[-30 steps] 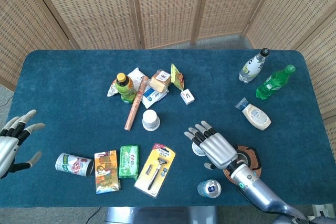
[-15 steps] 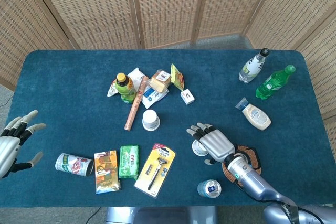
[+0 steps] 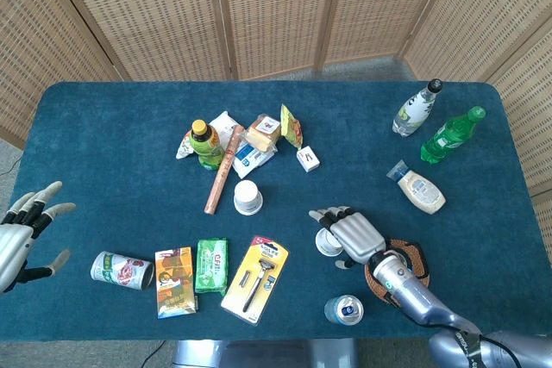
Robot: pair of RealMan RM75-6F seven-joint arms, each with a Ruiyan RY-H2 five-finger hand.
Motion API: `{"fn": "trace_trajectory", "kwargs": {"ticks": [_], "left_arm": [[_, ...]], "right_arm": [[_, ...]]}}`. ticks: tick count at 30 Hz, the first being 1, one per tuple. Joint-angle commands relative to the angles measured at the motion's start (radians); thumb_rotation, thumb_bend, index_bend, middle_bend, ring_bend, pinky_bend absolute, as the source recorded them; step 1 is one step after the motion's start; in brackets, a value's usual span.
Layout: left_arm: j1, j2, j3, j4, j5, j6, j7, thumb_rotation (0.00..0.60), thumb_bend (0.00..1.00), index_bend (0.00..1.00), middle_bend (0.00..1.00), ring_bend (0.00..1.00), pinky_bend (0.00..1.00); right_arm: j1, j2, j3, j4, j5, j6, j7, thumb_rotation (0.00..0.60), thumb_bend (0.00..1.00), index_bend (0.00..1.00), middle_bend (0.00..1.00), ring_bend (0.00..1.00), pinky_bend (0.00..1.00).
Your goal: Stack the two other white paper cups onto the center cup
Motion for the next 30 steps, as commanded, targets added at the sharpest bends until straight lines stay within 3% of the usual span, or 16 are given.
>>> {"fn": "trace_trajectory", "kwargs": {"ticks": [1, 7, 13, 30], "left_arm": [[-0.001, 0.000, -0.001, 0.000, 0.000, -0.005, 0.001, 0.600, 0.39, 0.18, 0.00, 0.00, 0.00], [-0.002, -0.002, -0.002, -0.005, -0.001, -0.014, 0.008, 0.600, 0.39, 0.18, 0.00, 0.00, 0.01], [-0.004, -0.005, -0.003, -0.008, -0.002, -0.024, 0.015, 0.600, 0.39, 0.18, 0.00, 0.00, 0.01], [-0.005, 0.000, -0.003, -0.010, 0.003, -0.037, 0.007, 0.600, 0.39, 0.18, 0.00, 0.00, 0.01]], "right_arm": [[-0.007, -0.009, -0.009, 0.021, -0.023, 0.015, 0.029, 0.600, 0.12, 0.13, 0.22, 0.20, 0.24], [-0.015, -0.022, -0.021, 0.056, -0.074, 0.040, 0.085, 0.600, 0.19, 0.31, 0.34, 0.27, 0.29], [-0.016, -0.034, -0.025, 0.080, -0.100, 0.054, 0.118, 0.600, 0.28, 0.36, 0.40, 0.29, 0.31], [-0.011, -0.012, -0.022, 0.038, -0.132, 0.083, 0.109, 0.600, 0.32, 0.38, 0.41, 0.29, 0.31]]}}
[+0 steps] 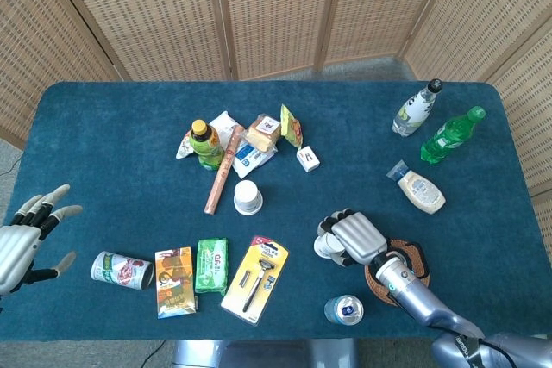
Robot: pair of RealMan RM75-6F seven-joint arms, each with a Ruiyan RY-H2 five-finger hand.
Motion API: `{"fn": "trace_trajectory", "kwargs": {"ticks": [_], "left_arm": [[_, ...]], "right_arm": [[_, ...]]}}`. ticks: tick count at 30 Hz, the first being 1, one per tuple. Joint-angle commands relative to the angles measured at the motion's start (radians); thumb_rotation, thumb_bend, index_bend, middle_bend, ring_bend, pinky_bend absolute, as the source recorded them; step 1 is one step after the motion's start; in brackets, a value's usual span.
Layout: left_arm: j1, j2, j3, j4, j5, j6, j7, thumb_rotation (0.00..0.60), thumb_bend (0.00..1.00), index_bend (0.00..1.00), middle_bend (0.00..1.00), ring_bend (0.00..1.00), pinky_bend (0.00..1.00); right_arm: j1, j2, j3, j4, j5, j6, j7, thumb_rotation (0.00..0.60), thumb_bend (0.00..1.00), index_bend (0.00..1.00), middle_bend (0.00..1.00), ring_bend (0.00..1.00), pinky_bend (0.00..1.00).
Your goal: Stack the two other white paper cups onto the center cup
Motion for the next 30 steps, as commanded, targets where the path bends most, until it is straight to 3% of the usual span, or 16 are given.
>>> {"fn": "trace_trajectory", "kwargs": {"ticks": [1, 9, 19, 30], "left_arm": [[0.000, 0.002, 0.000, -0.001, 0.001, 0.000, -0.002, 0.600, 0.39, 0.18, 0.00, 0.00, 0.01], [0.006, 0.008, 0.001, -0.002, 0.013, 0.010, -0.014, 0.600, 0.39, 0.18, 0.00, 0.00, 0.01], [0.011, 0.014, 0.003, 0.001, 0.028, 0.020, -0.031, 0.600, 0.39, 0.18, 0.00, 0.00, 0.01], [0.011, 0.016, 0.002, 0.006, 0.031, 0.019, -0.043, 0.600, 0.39, 0.18, 0.00, 0.00, 0.01]], "right_arm": [[0.005, 0.015, 0.008, -0.027, -0.003, 0.006, -0.013, 0.600, 0.32, 0.38, 0.41, 0.29, 0.31], [0.039, 0.064, 0.063, -0.125, 0.025, 0.004, -0.057, 0.600, 0.32, 0.38, 0.41, 0.29, 0.31], [0.159, 0.124, 0.207, -0.251, 0.140, -0.034, -0.185, 0.600, 0.32, 0.38, 0.41, 0.29, 0.31], [0.335, 0.060, 0.286, -0.278, 0.361, -0.082, -0.338, 0.600, 0.35, 0.37, 0.40, 0.29, 0.33]]}}
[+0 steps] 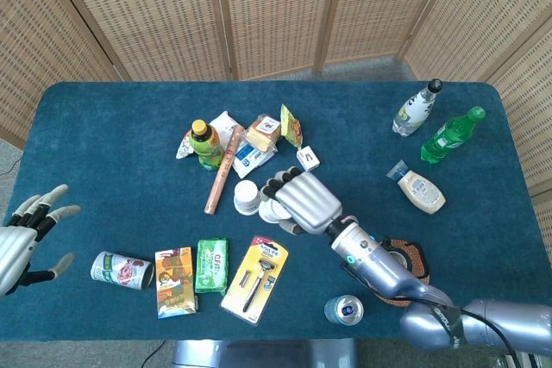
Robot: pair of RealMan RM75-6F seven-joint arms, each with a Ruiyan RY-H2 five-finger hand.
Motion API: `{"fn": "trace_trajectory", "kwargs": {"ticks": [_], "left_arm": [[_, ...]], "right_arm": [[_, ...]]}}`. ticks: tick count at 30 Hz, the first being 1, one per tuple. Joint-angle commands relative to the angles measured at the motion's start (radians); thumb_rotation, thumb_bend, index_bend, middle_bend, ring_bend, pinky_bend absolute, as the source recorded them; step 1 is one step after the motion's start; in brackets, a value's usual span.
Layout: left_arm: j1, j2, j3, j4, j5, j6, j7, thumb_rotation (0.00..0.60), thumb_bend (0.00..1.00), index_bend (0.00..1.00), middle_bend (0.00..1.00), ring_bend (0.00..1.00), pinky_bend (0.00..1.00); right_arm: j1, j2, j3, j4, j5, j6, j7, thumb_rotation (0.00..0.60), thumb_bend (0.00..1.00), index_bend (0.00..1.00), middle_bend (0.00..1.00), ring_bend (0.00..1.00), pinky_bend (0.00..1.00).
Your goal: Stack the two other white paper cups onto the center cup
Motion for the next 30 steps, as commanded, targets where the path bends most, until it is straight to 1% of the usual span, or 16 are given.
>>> {"fn": "trace_trajectory", "kwargs": {"ticks": [1, 7, 16, 22, 30], "left_arm": [[-0.001, 0.001, 0.000, 0.001, 0.000, -0.002, -0.002, 0.600, 0.39, 0.18, 0.00, 0.00, 0.01], [0.001, 0.003, 0.000, 0.002, 0.003, 0.002, -0.009, 0.600, 0.40, 0.18, 0.00, 0.00, 0.01], [0.000, 0.003, 0.000, 0.002, 0.002, -0.002, -0.009, 0.600, 0.39, 0.18, 0.00, 0.00, 0.01], [-0.005, 0.002, -0.002, 0.006, -0.005, -0.012, -0.012, 0.600, 0.39, 0.18, 0.00, 0.00, 0.01], [-0.010, 0.001, -0.006, 0.008, -0.018, -0.024, -0.013, 0.600, 0.39, 0.18, 0.00, 0.00, 0.01]], "right_arm": [[0.072, -0.043, 0.026, 0.016, 0.085, -0.016, -0.056, 0.600, 0.36, 0.37, 0.41, 0.29, 0.33], [0.164, -0.107, 0.045, 0.088, 0.212, -0.009, -0.096, 0.600, 0.36, 0.38, 0.41, 0.29, 0.33], [0.257, -0.177, 0.043, 0.201, 0.326, -0.013, -0.105, 0.600, 0.38, 0.38, 0.40, 0.29, 0.33], [0.296, -0.211, 0.027, 0.268, 0.363, -0.015, -0.103, 0.600, 0.38, 0.38, 0.40, 0.29, 0.33], [0.324, -0.245, -0.001, 0.321, 0.384, -0.017, -0.095, 0.600, 0.38, 0.38, 0.41, 0.30, 0.33]]}}
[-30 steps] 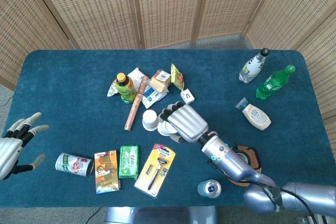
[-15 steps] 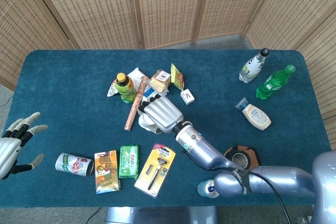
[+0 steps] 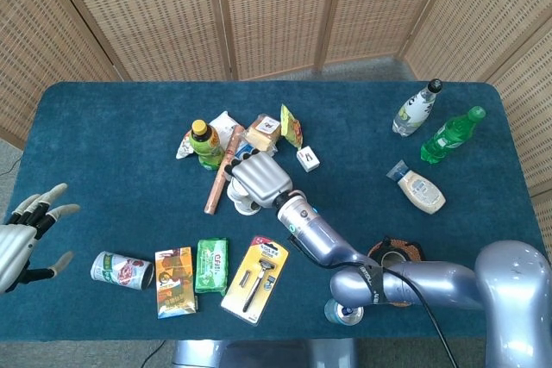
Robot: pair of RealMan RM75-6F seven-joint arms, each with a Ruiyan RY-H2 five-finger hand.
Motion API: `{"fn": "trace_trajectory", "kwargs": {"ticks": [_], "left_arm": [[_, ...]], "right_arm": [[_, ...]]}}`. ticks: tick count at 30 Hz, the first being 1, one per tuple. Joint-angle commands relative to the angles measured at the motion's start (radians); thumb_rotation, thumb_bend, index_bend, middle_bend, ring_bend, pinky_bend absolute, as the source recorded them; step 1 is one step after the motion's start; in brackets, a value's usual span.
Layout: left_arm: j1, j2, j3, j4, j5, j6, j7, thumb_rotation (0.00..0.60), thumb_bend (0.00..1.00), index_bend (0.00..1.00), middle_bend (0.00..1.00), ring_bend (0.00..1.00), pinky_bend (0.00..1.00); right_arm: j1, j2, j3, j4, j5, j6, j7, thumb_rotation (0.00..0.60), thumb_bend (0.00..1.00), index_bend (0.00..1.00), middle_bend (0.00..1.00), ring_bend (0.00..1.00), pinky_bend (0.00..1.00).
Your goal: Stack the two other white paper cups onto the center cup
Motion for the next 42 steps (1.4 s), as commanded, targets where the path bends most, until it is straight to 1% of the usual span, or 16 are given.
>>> {"fn": "trace_trajectory", "kwargs": {"ticks": [1, 7, 18, 23, 25, 28, 34, 37, 42], "left_arm": [[-0.001, -0.001, 0.000, 0.000, 0.000, -0.002, 0.001, 0.600, 0.39, 0.18, 0.00, 0.00, 0.01], [-0.004, -0.001, 0.001, 0.001, -0.002, -0.011, -0.001, 0.600, 0.39, 0.18, 0.00, 0.00, 0.01], [-0.003, 0.001, 0.000, 0.003, -0.002, -0.009, -0.007, 0.600, 0.40, 0.18, 0.00, 0.00, 0.01], [-0.002, 0.003, 0.000, 0.004, 0.000, -0.005, -0.012, 0.600, 0.40, 0.18, 0.00, 0.00, 0.01], [-0.001, 0.003, 0.000, 0.004, 0.001, -0.004, -0.013, 0.600, 0.39, 0.18, 0.00, 0.00, 0.01], [-0.002, 0.004, 0.001, 0.005, 0.002, -0.005, -0.017, 0.600, 0.39, 0.18, 0.00, 0.00, 0.01], [-0.001, 0.006, 0.000, 0.007, 0.001, -0.004, -0.025, 0.600, 0.39, 0.18, 0.00, 0.00, 0.01], [-0.001, 0.007, 0.000, 0.008, 0.003, -0.002, -0.027, 0.600, 0.39, 0.18, 0.00, 0.00, 0.01], [0.000, 0.008, 0.002, 0.008, 0.008, -0.002, -0.032, 0.600, 0.39, 0.18, 0.00, 0.00, 0.01]], "right_arm": [[0.008, -0.012, -0.007, 0.015, 0.006, -0.001, 0.007, 0.600, 0.38, 0.38, 0.41, 0.30, 0.33], [0.024, -0.030, -0.017, 0.047, 0.013, -0.005, 0.017, 0.600, 0.38, 0.38, 0.40, 0.30, 0.33], [0.047, -0.044, -0.031, 0.070, 0.024, -0.007, 0.018, 0.600, 0.38, 0.37, 0.40, 0.30, 0.33], [0.053, -0.050, -0.040, 0.077, 0.027, -0.010, 0.019, 0.600, 0.38, 0.26, 0.39, 0.30, 0.33], [0.054, -0.052, -0.043, 0.080, 0.027, -0.012, 0.024, 0.600, 0.38, 0.19, 0.38, 0.30, 0.33], [0.056, -0.053, -0.046, 0.083, 0.030, -0.011, 0.026, 0.600, 0.38, 0.15, 0.37, 0.30, 0.33], [0.054, -0.044, -0.057, 0.070, 0.025, -0.011, 0.029, 0.600, 0.38, 0.12, 0.28, 0.30, 0.33], [0.052, -0.039, -0.064, 0.062, 0.026, -0.013, 0.030, 0.600, 0.38, 0.11, 0.22, 0.28, 0.33], [0.047, -0.030, -0.068, 0.048, 0.026, -0.005, 0.035, 0.600, 0.38, 0.11, 0.17, 0.27, 0.33]]}}
